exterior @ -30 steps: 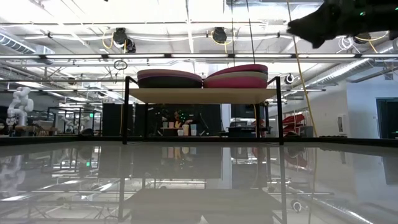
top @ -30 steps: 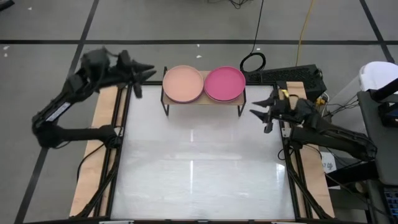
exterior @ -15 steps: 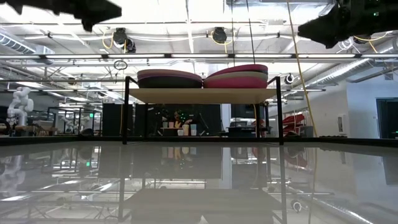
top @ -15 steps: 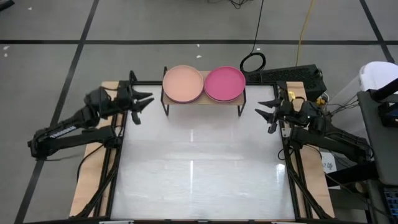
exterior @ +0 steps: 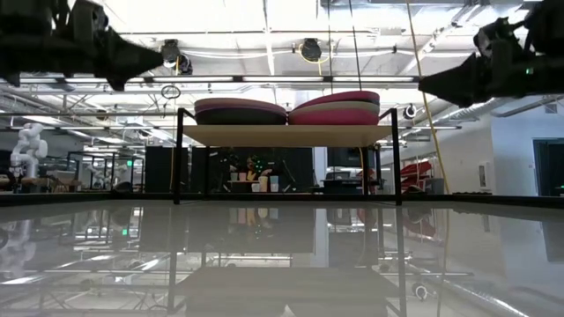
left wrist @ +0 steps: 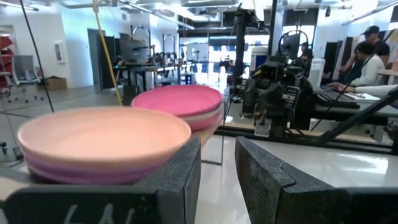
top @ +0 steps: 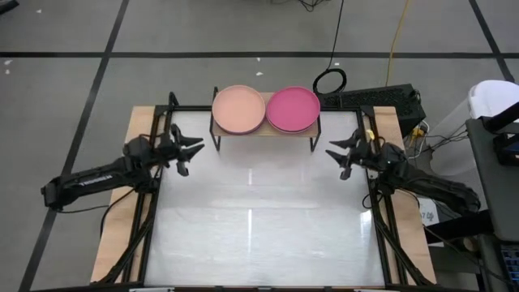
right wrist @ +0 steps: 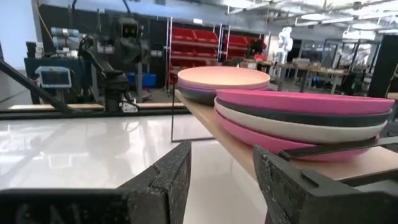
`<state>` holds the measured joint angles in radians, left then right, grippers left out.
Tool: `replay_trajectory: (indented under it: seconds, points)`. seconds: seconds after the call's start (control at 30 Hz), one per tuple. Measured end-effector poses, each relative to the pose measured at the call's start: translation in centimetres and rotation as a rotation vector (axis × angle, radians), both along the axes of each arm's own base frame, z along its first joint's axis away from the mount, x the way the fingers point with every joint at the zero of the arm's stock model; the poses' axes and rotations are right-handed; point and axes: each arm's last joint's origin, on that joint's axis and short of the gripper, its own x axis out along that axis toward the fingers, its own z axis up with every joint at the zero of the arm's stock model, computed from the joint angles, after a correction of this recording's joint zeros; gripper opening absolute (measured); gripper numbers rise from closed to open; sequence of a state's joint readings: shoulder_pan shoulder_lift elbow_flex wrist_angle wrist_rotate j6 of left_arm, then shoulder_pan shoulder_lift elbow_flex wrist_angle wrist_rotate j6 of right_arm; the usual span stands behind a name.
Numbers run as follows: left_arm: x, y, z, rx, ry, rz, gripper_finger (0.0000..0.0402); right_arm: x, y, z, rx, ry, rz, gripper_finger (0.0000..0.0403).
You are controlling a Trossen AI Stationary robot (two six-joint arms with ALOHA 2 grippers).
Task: Place and stack plates onto a shelf
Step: Return to Home Position
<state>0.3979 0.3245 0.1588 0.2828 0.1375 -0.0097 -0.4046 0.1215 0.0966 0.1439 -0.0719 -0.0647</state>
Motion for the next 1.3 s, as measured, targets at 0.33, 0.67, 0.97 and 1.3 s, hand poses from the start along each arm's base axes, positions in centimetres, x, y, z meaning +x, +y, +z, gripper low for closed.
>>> replay_trajectory:
  seconds: [0.33, 0.67, 0.97, 1.3]
  points:
    - [0.1, -0.1, -4.2, -0.038, 0.040, -0.009, 0.0106, 0.0, -0.1, 0.0, 0.003, -0.060, -0.020, 0.0153]
    - [0.2, -0.4, -4.4, -0.018, 0.063, -0.033, 0.0106, 0.0, -0.1, -0.5, 0.023, -0.016, -0.021, 0.0153]
    - [0.2, -0.4, -4.4, -0.019, 0.062, -0.033, 0.0106, 0.0, -0.1, -1.4, 0.060, 0.071, -0.019, 0.0153]
    - [0.2, -0.4, -4.4, -0.020, 0.061, -0.032, 0.0106, 0.0, -0.1, -1.1, 0.049, 0.045, -0.019, 0.0153]
